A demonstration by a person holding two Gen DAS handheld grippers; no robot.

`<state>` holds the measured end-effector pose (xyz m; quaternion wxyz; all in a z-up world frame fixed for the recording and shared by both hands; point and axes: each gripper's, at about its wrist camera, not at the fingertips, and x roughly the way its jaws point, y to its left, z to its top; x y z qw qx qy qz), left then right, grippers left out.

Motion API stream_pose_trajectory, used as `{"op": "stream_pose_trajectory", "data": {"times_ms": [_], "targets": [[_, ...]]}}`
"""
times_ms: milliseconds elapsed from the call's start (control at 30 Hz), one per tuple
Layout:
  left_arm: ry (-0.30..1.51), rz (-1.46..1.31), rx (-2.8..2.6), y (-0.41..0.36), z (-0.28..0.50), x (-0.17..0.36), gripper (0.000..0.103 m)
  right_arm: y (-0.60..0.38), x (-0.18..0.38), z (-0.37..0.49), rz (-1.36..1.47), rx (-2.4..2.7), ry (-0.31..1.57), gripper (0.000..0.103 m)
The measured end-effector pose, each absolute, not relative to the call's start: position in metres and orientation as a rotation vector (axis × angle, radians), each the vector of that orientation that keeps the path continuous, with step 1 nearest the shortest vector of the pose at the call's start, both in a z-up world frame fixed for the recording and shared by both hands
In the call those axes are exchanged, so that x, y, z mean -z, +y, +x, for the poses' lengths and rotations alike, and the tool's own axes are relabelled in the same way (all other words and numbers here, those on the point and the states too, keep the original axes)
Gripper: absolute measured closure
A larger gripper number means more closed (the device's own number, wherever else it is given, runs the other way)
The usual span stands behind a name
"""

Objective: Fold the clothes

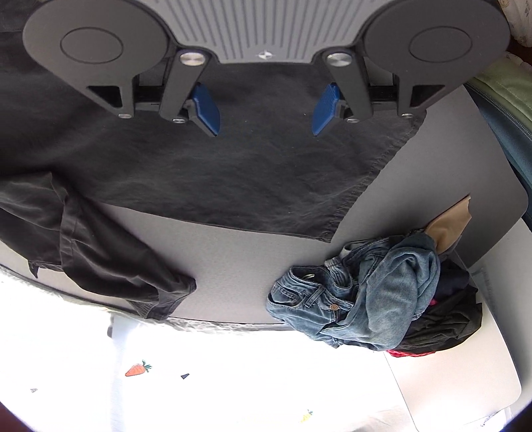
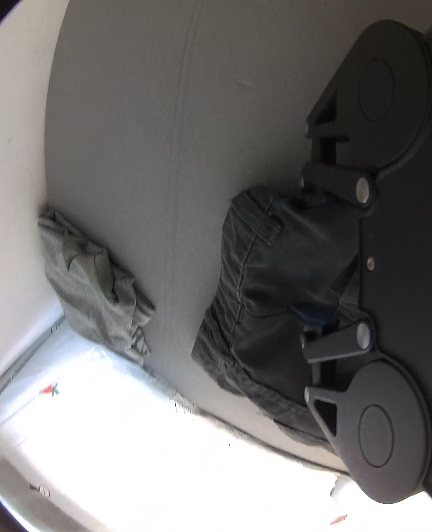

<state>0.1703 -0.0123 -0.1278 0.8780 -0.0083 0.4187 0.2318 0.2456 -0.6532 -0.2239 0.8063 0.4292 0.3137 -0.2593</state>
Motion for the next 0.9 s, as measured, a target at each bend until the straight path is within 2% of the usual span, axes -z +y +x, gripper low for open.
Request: {"op": "stream_pose_trajectory", "data": {"times_ms": [67,200,333,400,467,567,633,667,700,767,833,900], "targets": [[0.879,0.017,-0.467,-0.019,0.165,0.128,0.04,-0.658,0.218,0.235,0.973,0.576,0.589,0.092],[0.882,0.021,-0.467,-0.023,0.163,0.127,0.04,-0.669,0.182,0.208,0.962,0.573,0.435,0.097],[0.872,0.008,-0.461,-0.024,0.165,0.125,0.04,-0.67,0.134,0.188,0.702,0.62,0.357,0.097],[0.876,0.001,-0.457,-0.025,0.165,0.128,0.04,-0.684,0.122,0.173,0.644,0.677,0.334,0.097],[0.894,-0.01,-0.45,-0.027,0.164,0.134,0.039,-0.701,0.123,0.167,0.567,0.769,0.386,0.095],[0.943,-0.032,-0.434,-0.03,0.166,0.147,0.039,-0.712,0.143,0.171,0.436,0.831,0.589,0.083],[0.971,-0.038,-0.419,-0.033,0.172,0.153,0.039,-0.698,0.155,0.171,0.323,0.827,0.658,0.068],[0.977,-0.035,-0.411,-0.035,0.175,0.154,0.039,-0.688,0.158,0.171,0.268,0.82,0.673,0.061],[0.978,-0.029,-0.403,-0.036,0.179,0.155,0.039,-0.677,0.16,0.171,0.215,0.803,0.679,0.048],[0.978,-0.015,-0.384,-0.04,0.187,0.154,0.037,-0.652,0.161,0.182,0.135,0.776,0.67,0.039],[0.97,-0.006,-0.359,-0.044,0.197,0.154,0.029,-0.627,0.156,0.187,0.087,0.757,0.64,0.02],[0.966,0.003,-0.336,-0.051,0.206,0.155,0.029,-0.601,0.148,0.194,0.051,0.711,0.598,0.015]]}}
